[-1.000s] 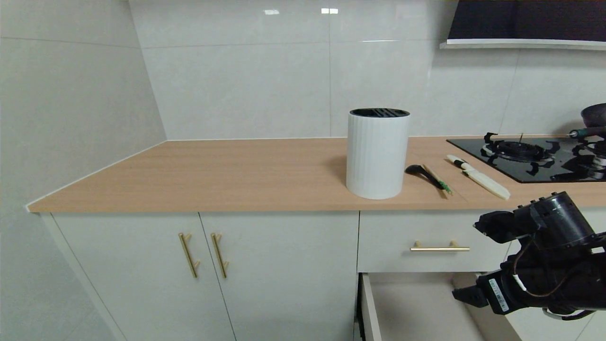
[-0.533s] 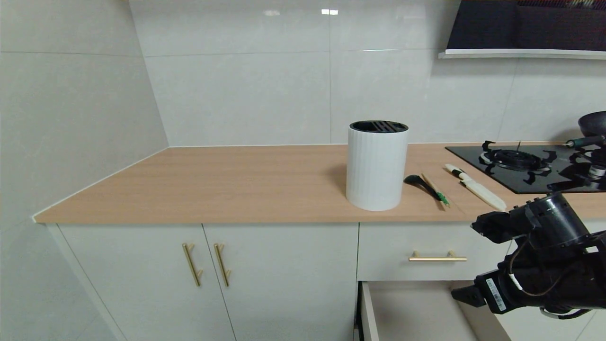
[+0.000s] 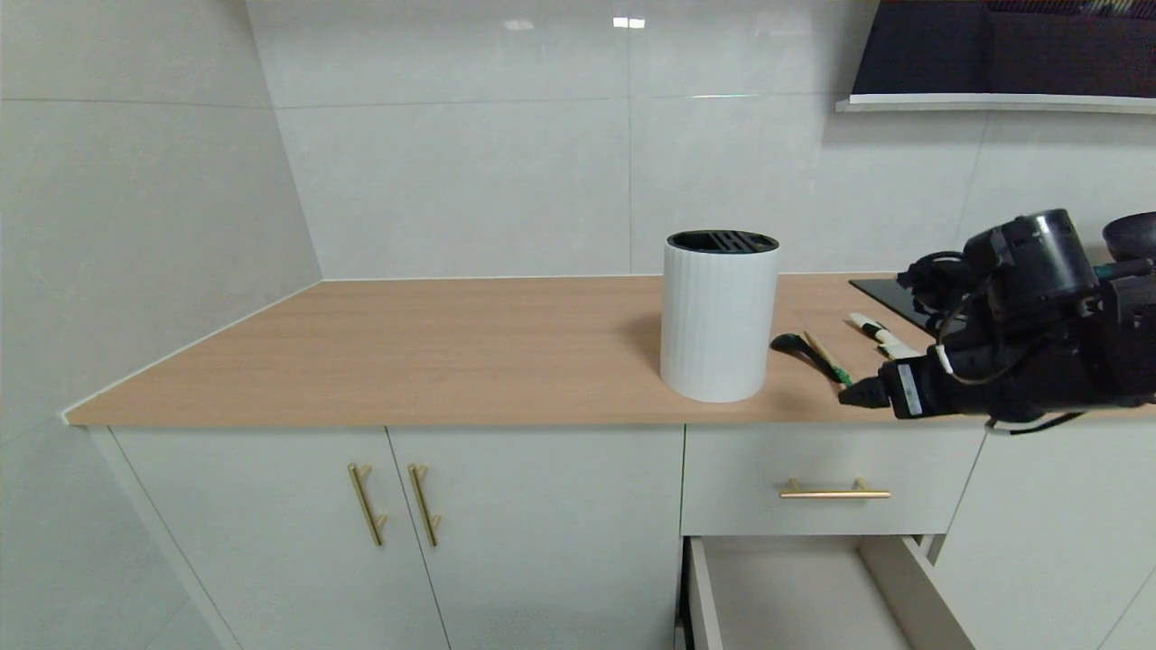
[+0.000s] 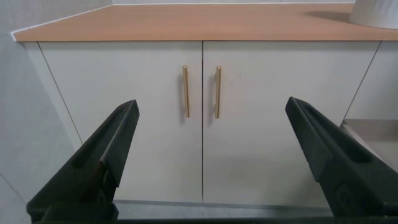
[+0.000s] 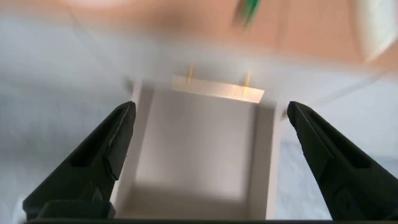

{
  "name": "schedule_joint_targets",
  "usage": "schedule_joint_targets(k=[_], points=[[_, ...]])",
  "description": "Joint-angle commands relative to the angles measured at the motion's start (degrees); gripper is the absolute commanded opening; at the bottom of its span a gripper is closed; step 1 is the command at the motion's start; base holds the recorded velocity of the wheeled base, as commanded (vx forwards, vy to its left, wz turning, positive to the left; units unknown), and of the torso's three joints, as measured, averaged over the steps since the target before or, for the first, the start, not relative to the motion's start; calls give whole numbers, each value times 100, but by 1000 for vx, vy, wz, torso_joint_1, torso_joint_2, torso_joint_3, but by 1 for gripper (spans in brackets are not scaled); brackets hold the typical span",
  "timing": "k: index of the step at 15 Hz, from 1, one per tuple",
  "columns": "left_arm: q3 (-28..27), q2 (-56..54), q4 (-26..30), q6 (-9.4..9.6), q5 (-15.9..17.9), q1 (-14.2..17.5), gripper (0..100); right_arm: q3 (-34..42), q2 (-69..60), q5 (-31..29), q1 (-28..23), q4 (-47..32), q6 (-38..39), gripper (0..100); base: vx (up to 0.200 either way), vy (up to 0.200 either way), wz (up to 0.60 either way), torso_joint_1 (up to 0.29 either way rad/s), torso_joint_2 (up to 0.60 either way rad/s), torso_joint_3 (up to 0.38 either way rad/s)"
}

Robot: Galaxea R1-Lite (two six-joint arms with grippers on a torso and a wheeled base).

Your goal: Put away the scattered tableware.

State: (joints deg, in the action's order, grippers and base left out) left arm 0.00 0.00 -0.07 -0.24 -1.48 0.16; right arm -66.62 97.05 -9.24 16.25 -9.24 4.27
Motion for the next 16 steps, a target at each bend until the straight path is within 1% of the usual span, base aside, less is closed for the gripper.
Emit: schedule_joint_targets(k=[1, 2, 4, 6, 16], points=[[0, 0, -1, -2, -2, 2, 100, -1406, 1097, -8, -342, -447, 13, 100, 0, 0, 0, 0, 0, 0], [0, 0, -1, -2, -2, 2, 100, -1600, 1273, -16, -395, -447, 13, 100, 0, 0, 0, 0, 0, 0], [0, 0, -1, -2, -2, 2, 100, -1758, 1668, -8, -491, -438, 303, 100, 0, 0, 0, 0, 0, 0], [0, 0, -1, -2, -2, 2, 100, -1951, 1853, 19, -562, -438, 435, 100, 0, 0, 0, 0, 0, 0], [0, 0, -1, -2, -2, 2, 100, -2294, 2538, -87, -570, -403, 681, 100, 0, 0, 0, 0, 0, 0]])
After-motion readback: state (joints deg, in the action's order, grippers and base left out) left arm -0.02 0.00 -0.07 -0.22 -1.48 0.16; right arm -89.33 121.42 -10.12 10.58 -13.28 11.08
